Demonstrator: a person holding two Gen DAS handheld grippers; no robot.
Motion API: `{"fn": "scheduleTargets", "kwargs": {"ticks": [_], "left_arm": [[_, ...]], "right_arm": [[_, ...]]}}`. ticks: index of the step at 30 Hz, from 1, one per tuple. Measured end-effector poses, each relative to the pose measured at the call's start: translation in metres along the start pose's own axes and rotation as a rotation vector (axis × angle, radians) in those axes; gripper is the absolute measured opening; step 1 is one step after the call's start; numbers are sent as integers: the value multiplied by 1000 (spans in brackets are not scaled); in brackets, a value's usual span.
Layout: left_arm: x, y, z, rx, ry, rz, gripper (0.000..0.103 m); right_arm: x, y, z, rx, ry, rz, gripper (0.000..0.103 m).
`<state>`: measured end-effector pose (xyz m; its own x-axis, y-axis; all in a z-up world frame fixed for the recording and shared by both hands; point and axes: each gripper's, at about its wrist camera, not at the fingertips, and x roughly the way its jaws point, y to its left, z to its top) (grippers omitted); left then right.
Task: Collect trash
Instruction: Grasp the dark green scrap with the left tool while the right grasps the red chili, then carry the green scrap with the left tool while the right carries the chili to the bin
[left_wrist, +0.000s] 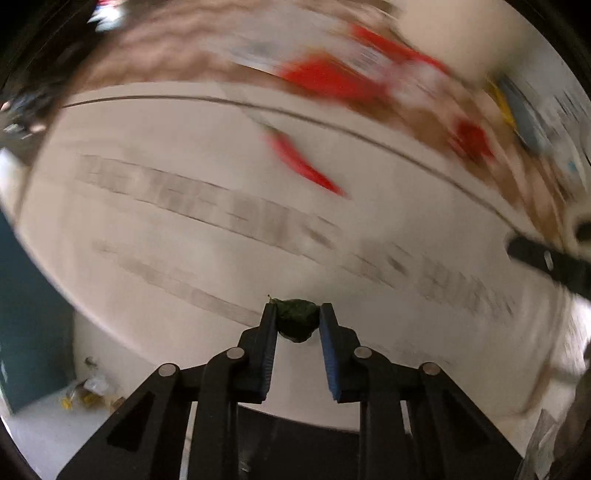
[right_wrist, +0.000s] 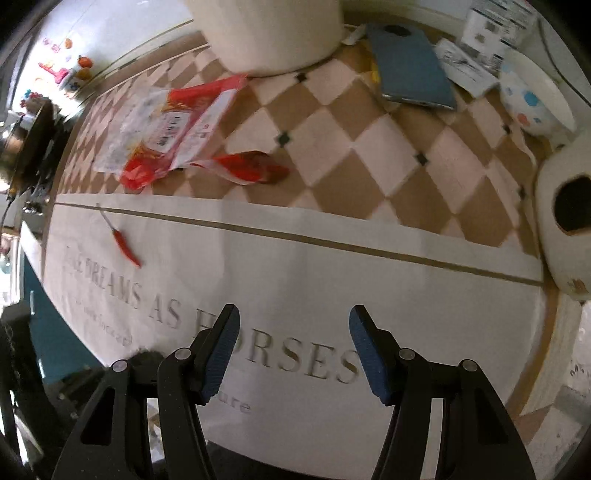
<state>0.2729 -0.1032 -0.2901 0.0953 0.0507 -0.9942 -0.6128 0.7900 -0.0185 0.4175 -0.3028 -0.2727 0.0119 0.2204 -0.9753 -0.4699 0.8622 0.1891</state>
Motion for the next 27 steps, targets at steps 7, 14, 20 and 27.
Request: {"fn": "scheduleTargets", "kwargs": {"ticks": [7,14,20,27], "left_arm": [[-11,89,35,-225,-96,214,19],[-21,114,35,-290,-142,284,19],[-23,133,29,-299,-157,252,19],[-50,168,4,-333,-216,196,18]], "right_arm": [[28,98,31,-230,3,117,62],[63,198,45,-480,-44,98,42],[82,232,31,-580,-48,4,11],[65,248,19,-518,-35,59,11]]}}
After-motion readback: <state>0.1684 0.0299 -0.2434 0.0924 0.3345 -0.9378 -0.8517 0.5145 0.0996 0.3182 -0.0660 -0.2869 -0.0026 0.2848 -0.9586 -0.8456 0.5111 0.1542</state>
